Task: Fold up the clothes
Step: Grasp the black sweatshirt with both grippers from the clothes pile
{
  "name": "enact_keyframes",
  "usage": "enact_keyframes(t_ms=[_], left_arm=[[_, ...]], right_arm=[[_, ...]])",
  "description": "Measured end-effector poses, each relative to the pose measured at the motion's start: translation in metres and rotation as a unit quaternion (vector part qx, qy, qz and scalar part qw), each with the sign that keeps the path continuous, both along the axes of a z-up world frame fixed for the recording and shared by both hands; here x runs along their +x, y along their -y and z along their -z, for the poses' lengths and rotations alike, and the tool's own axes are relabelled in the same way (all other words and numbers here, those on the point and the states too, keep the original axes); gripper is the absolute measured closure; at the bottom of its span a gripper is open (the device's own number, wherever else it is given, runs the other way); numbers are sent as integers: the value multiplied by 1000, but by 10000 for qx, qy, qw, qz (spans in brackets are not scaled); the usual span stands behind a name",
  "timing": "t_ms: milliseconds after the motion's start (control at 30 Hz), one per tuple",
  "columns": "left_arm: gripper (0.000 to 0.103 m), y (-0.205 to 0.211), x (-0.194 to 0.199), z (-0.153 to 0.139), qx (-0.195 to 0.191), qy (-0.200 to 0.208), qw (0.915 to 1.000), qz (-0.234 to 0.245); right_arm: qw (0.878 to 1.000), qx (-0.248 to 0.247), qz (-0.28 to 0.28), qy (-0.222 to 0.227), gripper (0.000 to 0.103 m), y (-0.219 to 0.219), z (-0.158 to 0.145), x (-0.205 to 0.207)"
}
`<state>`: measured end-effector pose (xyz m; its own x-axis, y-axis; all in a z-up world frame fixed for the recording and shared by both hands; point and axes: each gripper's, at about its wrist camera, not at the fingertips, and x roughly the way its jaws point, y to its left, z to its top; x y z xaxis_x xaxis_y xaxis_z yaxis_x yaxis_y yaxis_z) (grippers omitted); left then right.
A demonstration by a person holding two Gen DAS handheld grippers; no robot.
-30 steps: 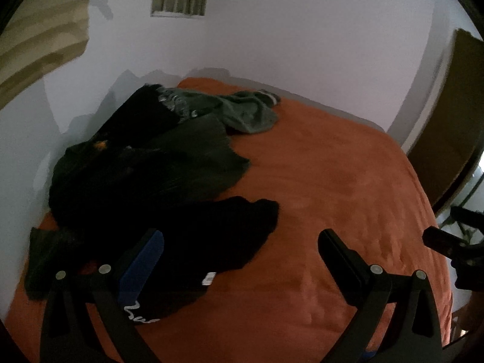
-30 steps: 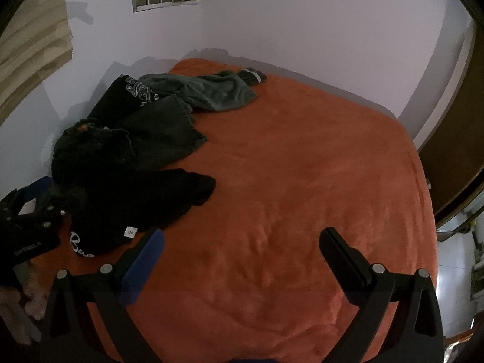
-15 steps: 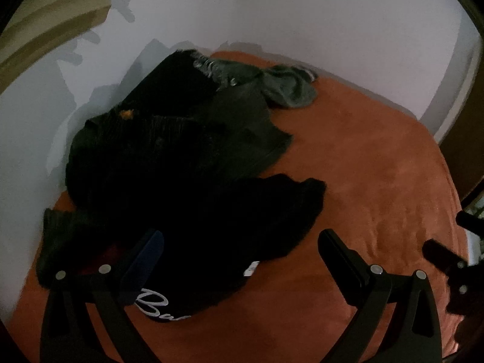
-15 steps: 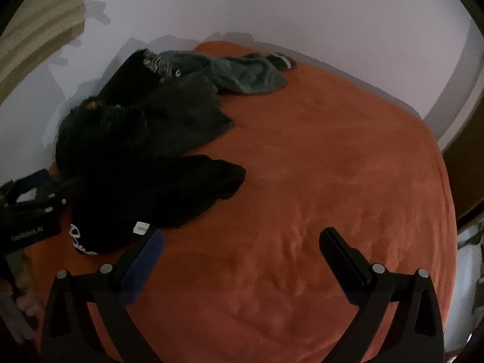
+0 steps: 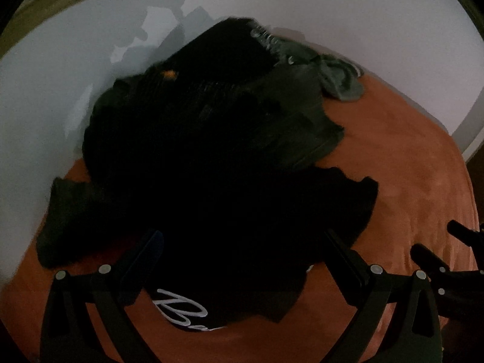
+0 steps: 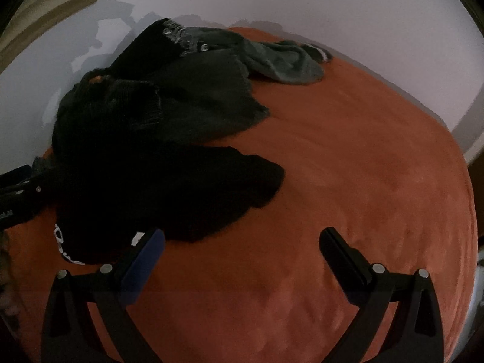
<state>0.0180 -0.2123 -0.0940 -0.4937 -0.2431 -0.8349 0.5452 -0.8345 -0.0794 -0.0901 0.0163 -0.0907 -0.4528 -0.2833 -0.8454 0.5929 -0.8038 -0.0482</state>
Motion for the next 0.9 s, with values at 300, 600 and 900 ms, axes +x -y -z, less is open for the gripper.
enact_keyframes(t_ms=[300,600,900], left_arm=[[1,11,-8,27,193,226,9996,-24],[1,23,-5,40,342,253,9990,-159],[1,21,-16,54,413,406,9983,-81]], right_arm=[[9985,46,-499,225,0,51,39,-9],[9981,-99,-406,443,0,78,69,-36],[9973,-132,-414,591,15,90,87,-43]])
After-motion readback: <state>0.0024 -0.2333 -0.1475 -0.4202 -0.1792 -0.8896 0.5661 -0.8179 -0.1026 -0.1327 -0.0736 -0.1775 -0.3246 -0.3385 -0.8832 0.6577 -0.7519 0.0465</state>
